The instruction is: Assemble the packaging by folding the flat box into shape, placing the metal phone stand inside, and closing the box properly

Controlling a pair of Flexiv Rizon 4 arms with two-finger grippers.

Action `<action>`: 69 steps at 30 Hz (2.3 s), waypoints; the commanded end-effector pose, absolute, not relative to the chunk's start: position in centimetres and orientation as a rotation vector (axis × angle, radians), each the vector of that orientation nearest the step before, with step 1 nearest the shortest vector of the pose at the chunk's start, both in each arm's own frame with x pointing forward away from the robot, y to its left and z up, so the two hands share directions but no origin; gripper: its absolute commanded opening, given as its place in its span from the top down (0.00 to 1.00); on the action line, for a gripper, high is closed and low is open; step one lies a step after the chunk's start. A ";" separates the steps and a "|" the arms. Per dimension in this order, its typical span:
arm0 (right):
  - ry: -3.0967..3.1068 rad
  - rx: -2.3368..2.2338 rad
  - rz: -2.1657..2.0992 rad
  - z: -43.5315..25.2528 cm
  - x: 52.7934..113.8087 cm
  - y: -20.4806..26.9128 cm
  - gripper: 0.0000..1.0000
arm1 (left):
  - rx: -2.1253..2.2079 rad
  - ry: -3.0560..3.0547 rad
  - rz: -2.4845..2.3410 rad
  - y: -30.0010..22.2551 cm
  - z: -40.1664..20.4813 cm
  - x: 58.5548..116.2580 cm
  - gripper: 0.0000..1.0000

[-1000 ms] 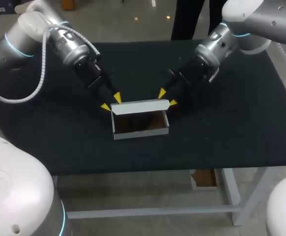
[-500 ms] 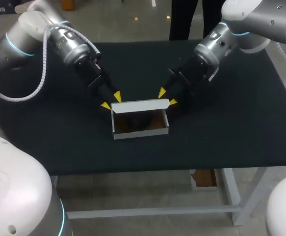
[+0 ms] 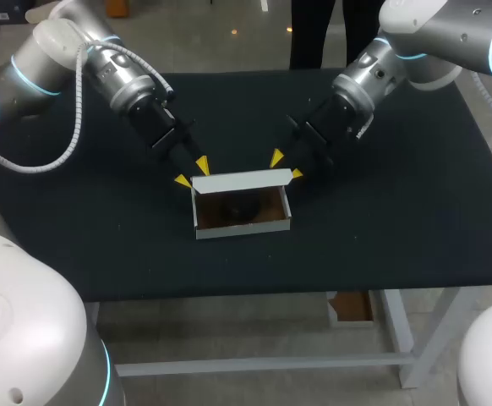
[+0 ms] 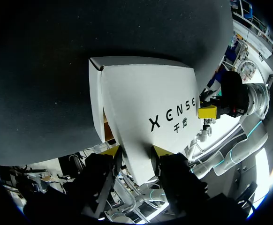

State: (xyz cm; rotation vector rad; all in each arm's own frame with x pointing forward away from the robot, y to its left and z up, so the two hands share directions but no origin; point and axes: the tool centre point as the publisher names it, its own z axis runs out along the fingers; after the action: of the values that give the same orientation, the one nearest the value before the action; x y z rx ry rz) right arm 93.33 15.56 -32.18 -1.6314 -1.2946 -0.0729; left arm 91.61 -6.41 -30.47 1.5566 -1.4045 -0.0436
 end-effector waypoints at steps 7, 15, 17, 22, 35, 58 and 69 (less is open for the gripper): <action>-1.296 -1.620 -0.058 -32.1 93.9 16.3 0.60 | 1.544 -1.399 -0.045 -7.0 -30.5 92.1 0.58; -1.299 -1.617 -0.051 -32.1 94.0 16.6 0.60 | 1.541 -1.393 -0.023 -7.3 -30.4 92.3 0.58; -1.299 -1.616 -0.049 -32.1 94.0 16.7 0.59 | 1.537 -1.391 -0.013 -7.3 -30.3 92.3 0.57; -1.301 -1.614 -0.047 -32.1 94.0 16.8 0.59 | 1.538 -1.390 -0.009 -7.7 -30.5 92.4 0.57; -1.304 -1.613 -0.042 -32.1 94.1 17.0 0.60 | 1.552 -1.394 0.006 -7.9 -30.5 92.3 0.60; -1.285 -1.641 -0.065 -32.1 94.0 17.0 0.60 | 1.563 -1.385 0.047 -7.7 -30.4 91.9 0.62; -1.286 -1.646 -0.067 -32.1 94.0 17.2 0.60 | 1.571 -1.370 0.062 -7.6 -30.6 92.0 0.62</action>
State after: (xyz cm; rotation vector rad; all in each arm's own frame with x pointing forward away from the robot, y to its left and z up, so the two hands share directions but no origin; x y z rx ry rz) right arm 94.00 16.38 -32.13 -1.6458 -1.2841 -0.0670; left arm 92.23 -6.94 -30.64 1.5664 -1.3712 0.0566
